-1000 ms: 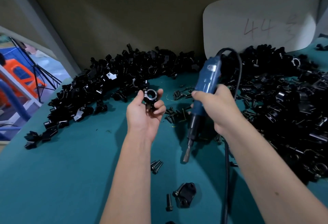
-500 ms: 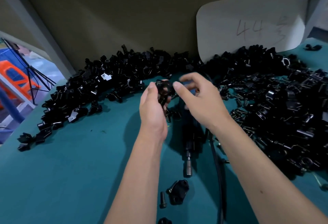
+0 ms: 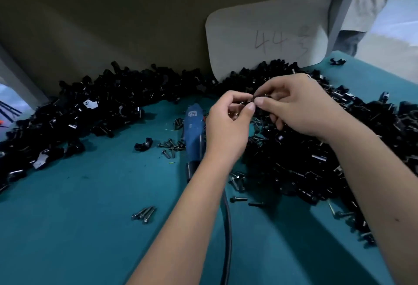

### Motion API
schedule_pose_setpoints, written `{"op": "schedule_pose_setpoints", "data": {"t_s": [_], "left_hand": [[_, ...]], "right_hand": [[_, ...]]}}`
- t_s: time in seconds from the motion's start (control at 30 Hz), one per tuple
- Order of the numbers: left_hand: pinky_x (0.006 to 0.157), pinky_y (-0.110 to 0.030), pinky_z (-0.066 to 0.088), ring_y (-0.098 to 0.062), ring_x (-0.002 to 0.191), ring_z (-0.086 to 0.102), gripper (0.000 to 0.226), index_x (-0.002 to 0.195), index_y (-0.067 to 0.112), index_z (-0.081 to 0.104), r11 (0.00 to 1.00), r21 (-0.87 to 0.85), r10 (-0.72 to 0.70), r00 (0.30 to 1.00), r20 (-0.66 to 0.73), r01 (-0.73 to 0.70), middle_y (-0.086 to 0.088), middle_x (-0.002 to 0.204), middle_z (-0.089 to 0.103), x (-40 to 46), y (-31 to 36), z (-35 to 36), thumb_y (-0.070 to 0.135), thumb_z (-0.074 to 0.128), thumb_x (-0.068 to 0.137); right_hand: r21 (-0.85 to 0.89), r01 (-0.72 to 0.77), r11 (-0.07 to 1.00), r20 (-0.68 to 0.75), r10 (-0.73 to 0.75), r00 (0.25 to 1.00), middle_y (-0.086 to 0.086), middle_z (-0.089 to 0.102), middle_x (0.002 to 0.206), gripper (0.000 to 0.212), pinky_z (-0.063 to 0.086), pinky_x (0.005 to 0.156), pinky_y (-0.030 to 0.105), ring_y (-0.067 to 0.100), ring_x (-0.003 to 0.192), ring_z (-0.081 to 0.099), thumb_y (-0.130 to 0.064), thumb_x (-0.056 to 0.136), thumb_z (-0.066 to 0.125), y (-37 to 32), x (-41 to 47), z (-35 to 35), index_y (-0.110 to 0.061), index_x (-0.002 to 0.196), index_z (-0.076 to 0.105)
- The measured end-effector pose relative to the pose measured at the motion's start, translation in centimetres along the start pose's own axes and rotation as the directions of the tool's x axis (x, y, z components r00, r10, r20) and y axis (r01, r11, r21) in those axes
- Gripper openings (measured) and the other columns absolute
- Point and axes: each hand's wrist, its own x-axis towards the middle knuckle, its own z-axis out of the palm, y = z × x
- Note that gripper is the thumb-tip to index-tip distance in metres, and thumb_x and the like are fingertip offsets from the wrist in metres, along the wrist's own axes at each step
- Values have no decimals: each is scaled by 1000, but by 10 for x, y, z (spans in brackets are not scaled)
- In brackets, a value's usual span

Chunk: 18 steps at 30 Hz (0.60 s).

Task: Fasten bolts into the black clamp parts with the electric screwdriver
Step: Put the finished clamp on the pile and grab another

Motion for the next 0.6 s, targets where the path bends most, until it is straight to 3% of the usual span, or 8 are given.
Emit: {"op": "schedule_pose_setpoints", "data": {"t_s": [0.07, 0.13, 0.2, 0.27, 0.37, 0.5, 0.6], "left_hand": [[74, -28, 53, -4, 80, 63, 6, 100, 23, 73, 999, 38, 33, 999, 19, -34, 8, 85, 71, 6, 9, 19, 19, 68, 99], [85, -30, 49, -11, 93, 62, 7, 102, 25, 73, 983, 160, 83, 996, 35, -87, 7, 88, 71, 9, 11, 40, 26, 67, 99], [93, -27, 37, -19, 109, 51, 15, 109, 30, 74, 902, 400, 142, 987, 78, -161, 3, 103, 65, 9, 9, 62, 35, 62, 102], [95, -28, 35, -23, 112, 36, 24, 115, 31, 74, 838, 520, 122, 985, 119, -167, 0, 107, 53, 7, 9, 77, 38, 53, 106], [95, -34, 37, -26, 111, 32, 29, 110, 28, 75, 821, 555, 64, 987, 150, -137, -1, 102, 46, 12, 10, 86, 36, 47, 109], [104, -44, 38, -37, 115, 40, 28, 105, 23, 77, 834, 542, -2, 981, 193, -105, -15, 111, 59, 25, 8, 77, 24, 49, 104], [101, -45, 48, -34, 116, 54, 28, 112, 23, 77, 845, 530, -59, 972, 226, -72, -12, 118, 66, 35, 3, 68, 20, 54, 96]], "right_hand": [[-47, -62, 997, -66, 58, 996, 0, 70, 58, 6, 44, 42, 18, 15, 44, 64, -30, 96, 72, 9, -2, -18, -25, 94, 71], [-127, -142, 982, -122, 127, 984, -1, 69, 57, 11, 45, 48, 23, 13, 44, 63, -32, 94, 73, 17, -1, -32, -23, 89, 71], [-288, -228, 930, -190, 177, 966, 0, 68, 61, 16, 42, 54, 25, 16, 56, 62, -37, 91, 75, 26, 3, -42, -23, 83, 75], [-407, -310, 859, -256, 218, 942, 3, 66, 69, 24, 41, 62, 29, 23, 72, 59, -44, 90, 75, 32, 7, -47, -23, 81, 78], [-401, -361, 842, -240, 284, 928, 2, 61, 66, 29, 39, 62, 29, 22, 73, 56, -47, 89, 77, 33, 13, -50, -24, 72, 72], [-406, -334, 851, -244, 251, 937, 5, 69, 75, 30, 44, 70, 31, 27, 80, 64, -43, 85, 81, 20, 24, -51, -26, 65, 66], [-416, -312, 854, -259, 218, 941, 5, 68, 75, 26, 45, 69, 31, 29, 76, 65, -41, 86, 79, 8, 50, -45, -24, 69, 70]]}}
